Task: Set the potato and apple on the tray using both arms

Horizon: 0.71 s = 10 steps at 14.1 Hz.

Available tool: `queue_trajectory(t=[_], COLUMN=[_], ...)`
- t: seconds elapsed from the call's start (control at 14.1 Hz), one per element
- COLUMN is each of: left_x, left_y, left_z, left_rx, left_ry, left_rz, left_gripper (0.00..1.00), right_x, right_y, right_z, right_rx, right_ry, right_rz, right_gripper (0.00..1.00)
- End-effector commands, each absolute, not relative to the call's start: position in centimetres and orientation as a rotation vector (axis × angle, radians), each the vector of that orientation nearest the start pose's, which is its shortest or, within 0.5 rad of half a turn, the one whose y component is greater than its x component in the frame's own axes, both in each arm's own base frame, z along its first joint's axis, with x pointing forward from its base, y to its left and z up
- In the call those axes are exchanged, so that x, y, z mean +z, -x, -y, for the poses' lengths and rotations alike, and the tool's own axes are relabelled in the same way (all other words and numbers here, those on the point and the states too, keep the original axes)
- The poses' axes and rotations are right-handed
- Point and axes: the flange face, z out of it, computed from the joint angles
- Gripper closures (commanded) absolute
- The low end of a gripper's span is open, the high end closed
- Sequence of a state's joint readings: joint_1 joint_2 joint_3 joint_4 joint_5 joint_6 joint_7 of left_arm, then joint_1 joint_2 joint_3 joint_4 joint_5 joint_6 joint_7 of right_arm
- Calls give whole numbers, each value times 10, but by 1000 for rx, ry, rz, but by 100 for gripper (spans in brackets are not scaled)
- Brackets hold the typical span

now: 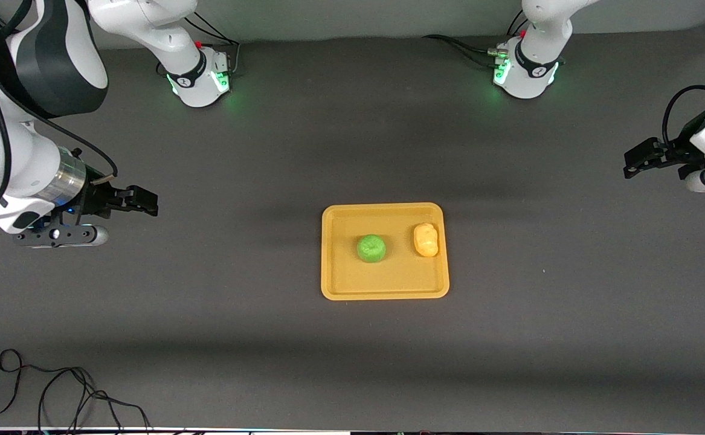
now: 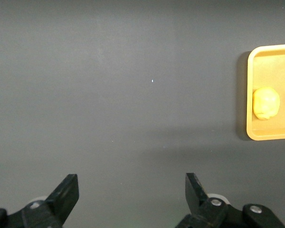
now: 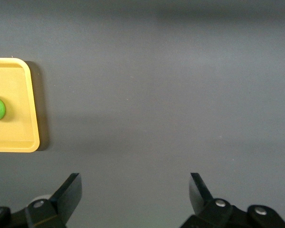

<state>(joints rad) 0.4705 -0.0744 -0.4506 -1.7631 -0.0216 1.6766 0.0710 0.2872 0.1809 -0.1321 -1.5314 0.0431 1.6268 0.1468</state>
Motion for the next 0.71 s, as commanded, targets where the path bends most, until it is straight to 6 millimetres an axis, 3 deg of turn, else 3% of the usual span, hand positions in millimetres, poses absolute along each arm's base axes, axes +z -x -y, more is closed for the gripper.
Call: queue_trajectory(t=[0.0,0.14,0.21,0.35,0.43,0.64], left_x=[580,580,580,580,580,579], left_y=[-538,-537,-537,-537,-537,-537], left_z=[-1,-3,-3,-2,-2,-3], left_rx=[26,31,31,31,31,33], left_ry=[3115,3116,3116,3115,3114,3115], left_rz=[-104,-108,-113,-116,-116,-113], left_gripper=[0,0,0,0,0,0], right_x=[558,563,570,563,569,562], right_y=[-603,-619,-624,-619,-615,-603], right_z=[-100,-70,-73,-42,-38,-24], right_rx=[82,148,193,294,265,203], right_ry=[3131,3123,3117,3133,3136,3145], right_rz=[-3,-77,-40,8,96,104], right_gripper=[0,0,0,0,0,0])
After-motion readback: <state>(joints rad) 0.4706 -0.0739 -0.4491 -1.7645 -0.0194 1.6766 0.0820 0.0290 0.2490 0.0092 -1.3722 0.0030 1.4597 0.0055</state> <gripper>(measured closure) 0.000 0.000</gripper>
